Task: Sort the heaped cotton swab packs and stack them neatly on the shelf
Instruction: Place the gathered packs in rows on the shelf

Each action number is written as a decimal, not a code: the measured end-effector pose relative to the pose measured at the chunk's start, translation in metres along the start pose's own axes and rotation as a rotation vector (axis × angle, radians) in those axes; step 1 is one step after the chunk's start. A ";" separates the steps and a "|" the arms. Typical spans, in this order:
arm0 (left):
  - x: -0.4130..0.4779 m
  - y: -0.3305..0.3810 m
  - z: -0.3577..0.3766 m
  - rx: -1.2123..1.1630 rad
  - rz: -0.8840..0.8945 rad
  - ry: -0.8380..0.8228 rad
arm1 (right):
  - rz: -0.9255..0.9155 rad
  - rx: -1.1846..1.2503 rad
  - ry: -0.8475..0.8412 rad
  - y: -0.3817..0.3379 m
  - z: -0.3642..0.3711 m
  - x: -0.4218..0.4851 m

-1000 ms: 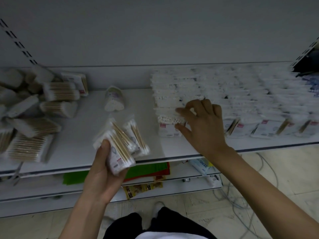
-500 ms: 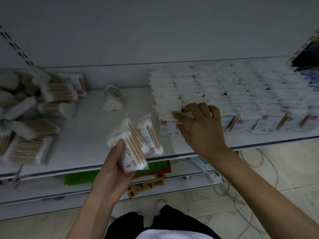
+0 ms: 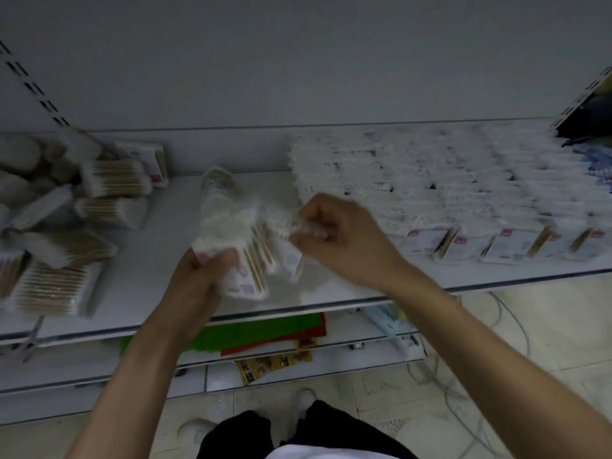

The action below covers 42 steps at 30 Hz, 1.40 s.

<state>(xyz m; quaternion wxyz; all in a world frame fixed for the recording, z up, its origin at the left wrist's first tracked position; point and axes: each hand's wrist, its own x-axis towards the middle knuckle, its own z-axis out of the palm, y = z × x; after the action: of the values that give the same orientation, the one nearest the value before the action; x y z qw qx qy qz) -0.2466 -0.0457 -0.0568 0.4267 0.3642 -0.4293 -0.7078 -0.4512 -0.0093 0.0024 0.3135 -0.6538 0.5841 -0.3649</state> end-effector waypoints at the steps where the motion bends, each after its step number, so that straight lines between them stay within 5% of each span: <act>1: 0.008 -0.003 -0.005 -0.044 0.016 0.065 | 0.000 -0.023 0.047 -0.003 -0.009 0.016; 5: 0.023 -0.017 -0.019 0.108 0.071 0.249 | -0.019 -0.080 0.152 -0.013 -0.046 0.098; 11: 0.021 -0.023 -0.017 0.313 0.177 0.267 | -0.107 -0.543 -0.080 0.006 -0.039 0.188; 17: 0.020 -0.026 -0.016 0.347 0.198 0.276 | -0.228 -1.203 -0.061 0.032 -0.009 0.206; 21: 0.022 -0.023 -0.017 0.315 0.170 0.296 | -0.179 -1.432 -0.101 0.020 -0.005 0.199; 24: 0.022 -0.025 -0.018 0.315 0.160 0.292 | -0.287 -1.189 -0.077 0.001 0.002 0.169; 26: 0.023 -0.025 -0.019 0.291 0.156 0.286 | -0.248 -0.683 -0.277 -0.012 0.012 0.141; 28: 0.024 -0.025 -0.020 0.257 0.135 0.292 | -0.144 -0.484 -0.534 -0.015 0.021 0.124; 31: 0.027 -0.026 -0.022 0.216 0.122 0.317 | -0.117 -0.493 -0.524 -0.010 0.018 0.129; 37: 0.029 -0.025 -0.020 0.130 0.138 0.367 | -0.050 -0.530 -0.092 -0.008 -0.026 0.182; 42: 0.030 -0.025 -0.020 0.042 0.140 0.388 | -0.033 -0.860 -0.082 0.012 -0.012 0.195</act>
<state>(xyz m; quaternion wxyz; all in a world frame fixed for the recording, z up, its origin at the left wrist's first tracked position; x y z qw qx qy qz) -0.2469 -0.0723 -0.0917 0.5418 0.4716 -0.3778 -0.5841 -0.4581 -0.2039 0.0205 0.0297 -0.7483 0.6593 -0.0670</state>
